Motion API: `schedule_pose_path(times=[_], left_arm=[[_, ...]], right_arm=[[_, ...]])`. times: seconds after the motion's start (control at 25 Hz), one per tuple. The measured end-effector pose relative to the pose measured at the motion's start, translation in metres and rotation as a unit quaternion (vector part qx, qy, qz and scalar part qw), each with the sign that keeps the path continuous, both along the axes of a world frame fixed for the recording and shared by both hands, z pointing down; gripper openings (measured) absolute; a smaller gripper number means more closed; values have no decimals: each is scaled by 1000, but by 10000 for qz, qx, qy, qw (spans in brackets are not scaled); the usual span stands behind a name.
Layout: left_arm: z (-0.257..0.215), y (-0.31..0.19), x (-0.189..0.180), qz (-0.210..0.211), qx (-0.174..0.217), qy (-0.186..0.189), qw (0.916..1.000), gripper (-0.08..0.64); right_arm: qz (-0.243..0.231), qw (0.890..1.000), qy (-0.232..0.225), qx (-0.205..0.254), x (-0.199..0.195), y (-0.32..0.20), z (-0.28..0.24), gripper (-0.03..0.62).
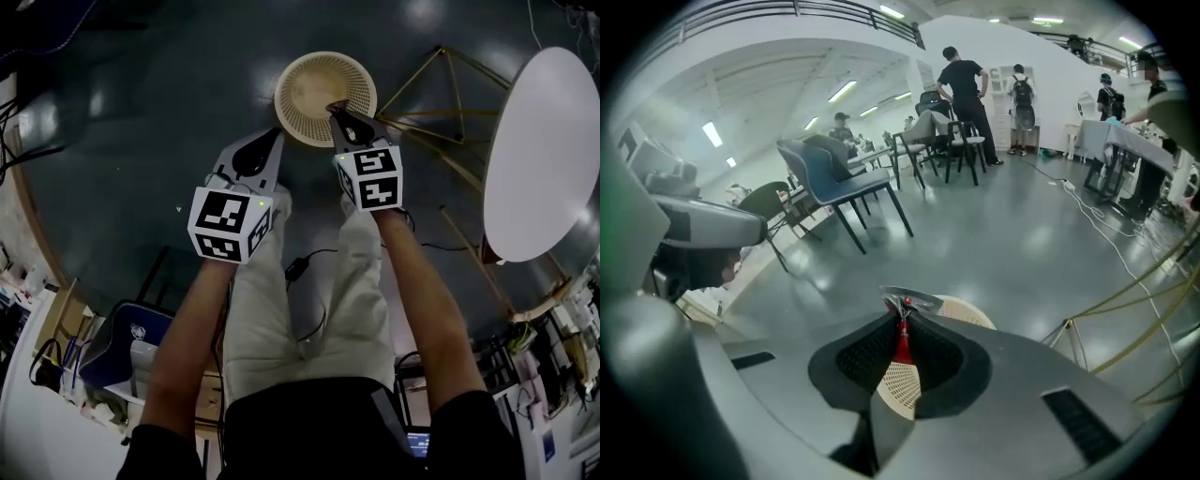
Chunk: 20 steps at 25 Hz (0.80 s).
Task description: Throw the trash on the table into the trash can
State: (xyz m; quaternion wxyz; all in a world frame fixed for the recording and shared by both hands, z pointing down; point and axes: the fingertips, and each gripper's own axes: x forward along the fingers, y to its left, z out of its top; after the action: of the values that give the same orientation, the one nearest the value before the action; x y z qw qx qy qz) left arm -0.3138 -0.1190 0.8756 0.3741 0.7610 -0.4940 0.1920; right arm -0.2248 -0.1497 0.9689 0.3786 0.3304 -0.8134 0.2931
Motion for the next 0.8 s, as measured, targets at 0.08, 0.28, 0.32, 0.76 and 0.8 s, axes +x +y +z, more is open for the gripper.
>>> schedule_pose_path(times=[0.08,0.28,0.32,0.76,0.8], left_arm=[[14,3,2,61,-70,-4,10000,12],[32,11,1,40,-217,-19,9998,12],[34,12,0,41,-233,-23,9997,12],[44,14,-20,-70,-327,-79,9994,12],[45,13,-22,-93,-327,-87,9994,12]], right_arm=[[-78,9999,68,-125,1,2,24,51],[-226,9985,258,-426,6,6,74,51],[-261,9981,321,-456,8,6,82,52],[-497,9948,668,-588,15,11,121,90],[-523,9946,665,-597,14,11,122,108]])
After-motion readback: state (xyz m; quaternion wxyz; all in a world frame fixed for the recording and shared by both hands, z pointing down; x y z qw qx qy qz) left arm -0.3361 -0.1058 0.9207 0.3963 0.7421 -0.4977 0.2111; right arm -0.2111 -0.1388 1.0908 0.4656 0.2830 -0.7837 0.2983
